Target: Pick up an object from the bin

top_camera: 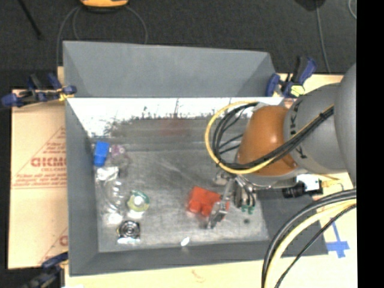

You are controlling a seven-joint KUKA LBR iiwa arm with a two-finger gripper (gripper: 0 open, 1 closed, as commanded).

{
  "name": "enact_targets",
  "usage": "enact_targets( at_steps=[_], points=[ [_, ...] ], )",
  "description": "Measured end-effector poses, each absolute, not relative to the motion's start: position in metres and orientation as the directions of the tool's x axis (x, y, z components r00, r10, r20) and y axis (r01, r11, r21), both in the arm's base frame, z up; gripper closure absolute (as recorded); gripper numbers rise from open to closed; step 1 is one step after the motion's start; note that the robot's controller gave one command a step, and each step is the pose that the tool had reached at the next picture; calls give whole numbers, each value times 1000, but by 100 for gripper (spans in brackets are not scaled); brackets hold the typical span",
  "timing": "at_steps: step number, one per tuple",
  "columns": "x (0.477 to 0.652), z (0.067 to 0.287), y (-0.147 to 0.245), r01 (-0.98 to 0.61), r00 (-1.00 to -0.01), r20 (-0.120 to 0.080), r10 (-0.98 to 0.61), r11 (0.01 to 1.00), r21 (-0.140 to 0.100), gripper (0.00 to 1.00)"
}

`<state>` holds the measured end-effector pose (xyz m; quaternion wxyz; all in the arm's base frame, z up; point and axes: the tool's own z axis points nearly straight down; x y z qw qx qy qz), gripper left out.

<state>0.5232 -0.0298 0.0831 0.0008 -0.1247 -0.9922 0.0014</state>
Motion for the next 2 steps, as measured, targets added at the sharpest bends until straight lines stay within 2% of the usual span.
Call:
enact_targets(
  at_steps=[1, 2],
  points=[
    [525, 85, -29, 244, -970, -4, 244, 970, -3, 100],
    [534, 226, -2, 255, -967, -11, 255, 967, 4, 100]
  ],
)
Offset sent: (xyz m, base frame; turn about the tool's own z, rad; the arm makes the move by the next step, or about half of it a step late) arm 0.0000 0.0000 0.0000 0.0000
